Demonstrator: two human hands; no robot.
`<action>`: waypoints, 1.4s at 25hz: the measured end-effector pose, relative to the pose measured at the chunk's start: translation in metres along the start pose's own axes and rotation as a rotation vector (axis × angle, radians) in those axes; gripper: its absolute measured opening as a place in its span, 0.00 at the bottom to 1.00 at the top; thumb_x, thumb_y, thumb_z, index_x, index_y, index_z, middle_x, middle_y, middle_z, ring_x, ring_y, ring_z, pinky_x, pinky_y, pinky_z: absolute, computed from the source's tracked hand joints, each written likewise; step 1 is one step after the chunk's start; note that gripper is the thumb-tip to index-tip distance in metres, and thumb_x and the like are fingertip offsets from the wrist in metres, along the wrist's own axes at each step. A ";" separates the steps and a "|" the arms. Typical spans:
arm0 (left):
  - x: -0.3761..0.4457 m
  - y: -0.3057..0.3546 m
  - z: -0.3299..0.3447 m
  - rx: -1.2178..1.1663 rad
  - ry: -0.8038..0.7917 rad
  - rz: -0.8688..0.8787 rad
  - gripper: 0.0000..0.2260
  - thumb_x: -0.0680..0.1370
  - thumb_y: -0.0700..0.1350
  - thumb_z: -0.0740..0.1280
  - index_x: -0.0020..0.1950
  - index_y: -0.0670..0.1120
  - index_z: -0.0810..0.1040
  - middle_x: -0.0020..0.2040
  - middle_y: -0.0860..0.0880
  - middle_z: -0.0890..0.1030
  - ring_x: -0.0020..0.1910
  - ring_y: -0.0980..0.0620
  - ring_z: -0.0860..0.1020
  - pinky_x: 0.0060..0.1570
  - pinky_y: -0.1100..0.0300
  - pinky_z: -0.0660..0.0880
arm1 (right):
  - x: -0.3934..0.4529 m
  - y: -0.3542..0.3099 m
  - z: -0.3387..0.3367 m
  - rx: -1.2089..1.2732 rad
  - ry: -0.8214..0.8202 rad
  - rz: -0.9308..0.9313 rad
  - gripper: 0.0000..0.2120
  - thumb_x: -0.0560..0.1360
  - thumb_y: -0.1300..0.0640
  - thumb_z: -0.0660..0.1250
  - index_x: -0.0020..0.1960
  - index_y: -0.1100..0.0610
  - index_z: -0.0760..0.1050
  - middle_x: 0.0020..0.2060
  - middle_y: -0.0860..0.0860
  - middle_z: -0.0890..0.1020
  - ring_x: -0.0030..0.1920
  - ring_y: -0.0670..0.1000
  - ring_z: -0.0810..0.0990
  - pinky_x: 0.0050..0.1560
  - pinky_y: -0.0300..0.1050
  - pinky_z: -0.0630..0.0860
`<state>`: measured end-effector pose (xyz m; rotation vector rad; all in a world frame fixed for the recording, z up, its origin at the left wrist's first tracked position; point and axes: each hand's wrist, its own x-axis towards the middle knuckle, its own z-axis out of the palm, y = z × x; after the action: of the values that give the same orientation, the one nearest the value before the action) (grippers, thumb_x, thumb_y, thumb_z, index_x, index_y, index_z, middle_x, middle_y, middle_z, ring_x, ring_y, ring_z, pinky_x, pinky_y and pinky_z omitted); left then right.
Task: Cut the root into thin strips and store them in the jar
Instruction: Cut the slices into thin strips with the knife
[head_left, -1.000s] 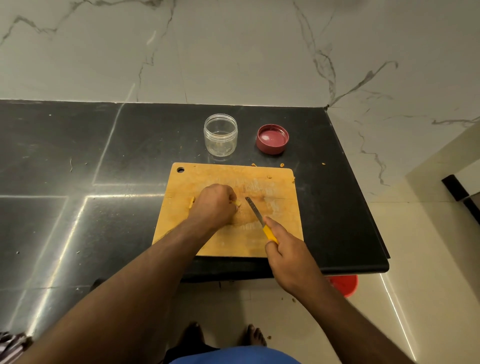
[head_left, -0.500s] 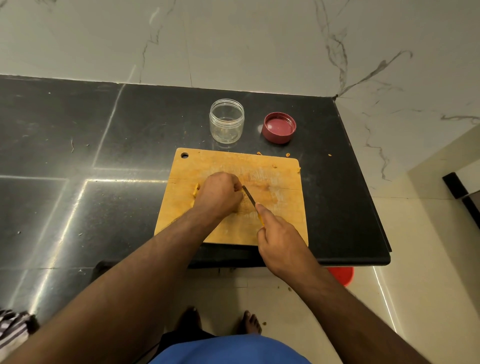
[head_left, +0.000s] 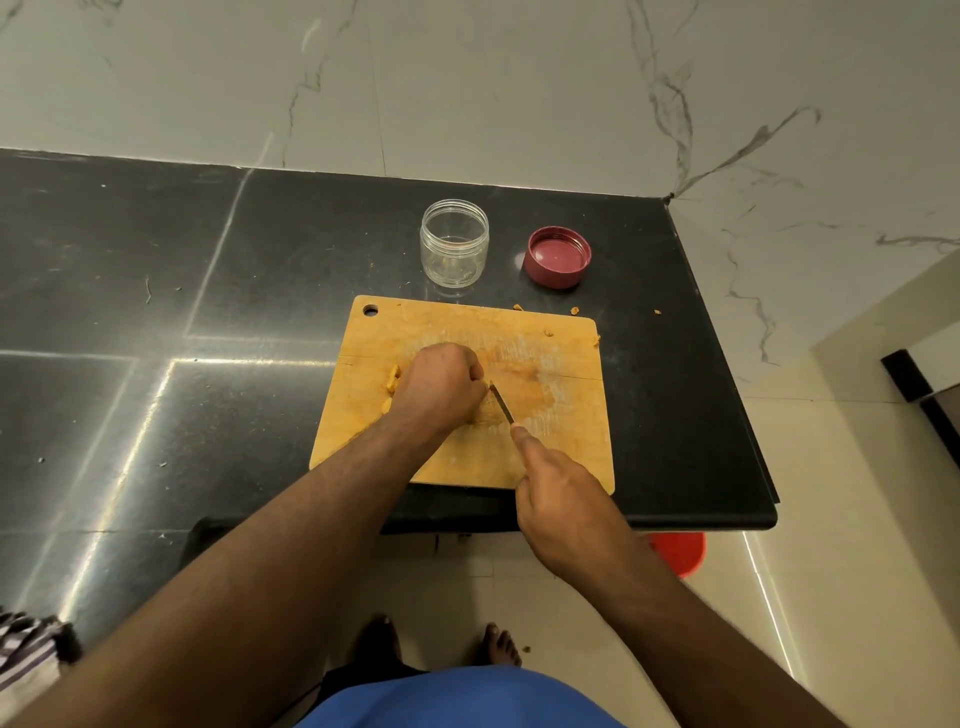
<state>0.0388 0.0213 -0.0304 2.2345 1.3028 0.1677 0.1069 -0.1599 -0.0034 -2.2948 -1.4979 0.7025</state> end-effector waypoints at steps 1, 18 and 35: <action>0.000 0.000 0.000 -0.001 -0.003 0.001 0.06 0.78 0.44 0.70 0.53 0.48 0.84 0.50 0.50 0.84 0.49 0.52 0.80 0.51 0.55 0.80 | -0.003 0.003 -0.001 -0.006 0.024 0.007 0.25 0.83 0.55 0.52 0.80 0.47 0.54 0.54 0.51 0.75 0.50 0.50 0.75 0.50 0.50 0.76; -0.001 0.000 0.000 0.017 -0.003 0.003 0.09 0.78 0.41 0.66 0.54 0.47 0.85 0.51 0.50 0.84 0.49 0.51 0.80 0.52 0.54 0.80 | 0.023 -0.007 0.003 -0.003 0.027 -0.015 0.25 0.82 0.56 0.52 0.79 0.50 0.55 0.55 0.52 0.76 0.52 0.51 0.75 0.52 0.49 0.75; -0.004 -0.002 0.002 -0.041 0.015 -0.018 0.08 0.79 0.42 0.69 0.57 0.47 0.84 0.53 0.50 0.83 0.51 0.53 0.79 0.53 0.57 0.79 | 0.010 -0.007 -0.001 0.034 0.071 -0.016 0.25 0.83 0.56 0.53 0.79 0.49 0.55 0.53 0.50 0.75 0.50 0.48 0.74 0.48 0.45 0.73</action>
<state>0.0361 0.0181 -0.0319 2.1908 1.3158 0.2029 0.1051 -0.1479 -0.0008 -2.2553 -1.4602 0.6304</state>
